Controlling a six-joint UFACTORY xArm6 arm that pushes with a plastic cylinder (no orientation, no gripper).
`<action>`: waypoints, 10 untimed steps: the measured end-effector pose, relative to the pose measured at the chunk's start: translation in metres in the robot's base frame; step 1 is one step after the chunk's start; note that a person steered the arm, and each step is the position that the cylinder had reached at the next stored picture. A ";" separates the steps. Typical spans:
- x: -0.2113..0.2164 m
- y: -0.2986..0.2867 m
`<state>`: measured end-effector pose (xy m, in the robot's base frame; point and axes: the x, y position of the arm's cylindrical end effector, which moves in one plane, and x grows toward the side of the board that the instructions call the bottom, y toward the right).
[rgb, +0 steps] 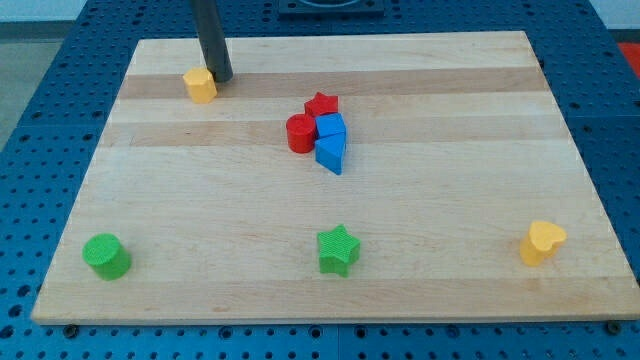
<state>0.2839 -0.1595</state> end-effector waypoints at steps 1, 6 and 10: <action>0.000 -0.023; 0.055 -0.079; 0.077 -0.057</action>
<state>0.3605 -0.2164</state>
